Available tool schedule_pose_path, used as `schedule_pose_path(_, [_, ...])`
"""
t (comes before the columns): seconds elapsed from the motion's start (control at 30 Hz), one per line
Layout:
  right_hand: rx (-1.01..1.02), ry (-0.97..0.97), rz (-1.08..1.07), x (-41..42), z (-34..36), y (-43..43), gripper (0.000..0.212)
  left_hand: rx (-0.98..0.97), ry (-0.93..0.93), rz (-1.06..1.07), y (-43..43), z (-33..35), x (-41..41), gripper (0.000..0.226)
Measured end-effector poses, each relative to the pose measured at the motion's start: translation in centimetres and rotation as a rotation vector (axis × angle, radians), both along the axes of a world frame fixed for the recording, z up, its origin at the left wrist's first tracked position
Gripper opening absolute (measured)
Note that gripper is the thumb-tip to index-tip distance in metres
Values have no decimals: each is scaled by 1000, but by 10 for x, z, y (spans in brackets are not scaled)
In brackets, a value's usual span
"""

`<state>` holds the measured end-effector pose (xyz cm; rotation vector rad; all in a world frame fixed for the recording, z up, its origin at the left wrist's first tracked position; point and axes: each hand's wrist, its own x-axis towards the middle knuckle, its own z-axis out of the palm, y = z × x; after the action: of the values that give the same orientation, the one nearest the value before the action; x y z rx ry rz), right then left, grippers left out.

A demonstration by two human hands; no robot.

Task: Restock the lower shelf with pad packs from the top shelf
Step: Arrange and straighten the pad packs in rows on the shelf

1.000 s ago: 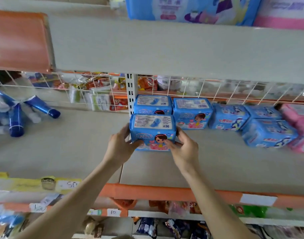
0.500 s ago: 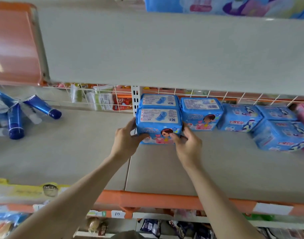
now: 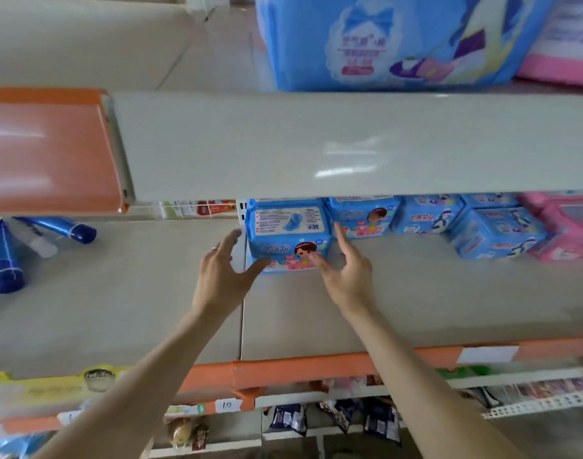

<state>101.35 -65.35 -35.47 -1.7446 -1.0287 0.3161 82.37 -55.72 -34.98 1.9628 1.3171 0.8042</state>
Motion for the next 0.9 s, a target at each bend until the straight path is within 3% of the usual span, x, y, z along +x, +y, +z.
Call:
schedule_pose_path(0.13, [39, -133, 14, -16, 14, -21, 71, 173, 145, -54, -22, 12, -18, 96])
schedule_pose_path(0.37, [39, -258, -17, -37, 33, -59, 65, 394, 174, -305, -50, 33, -18, 87])
schedule_pose_path(0.63, [-82, -303, -111, -49, 53, -120, 61, 451, 193, -475, -89, 46, -8, 84])
schedule_pose_path(0.9, [18, -337, -96, -31, 89, -179, 60, 565, 160, -504, -145, 76, 8, 81])
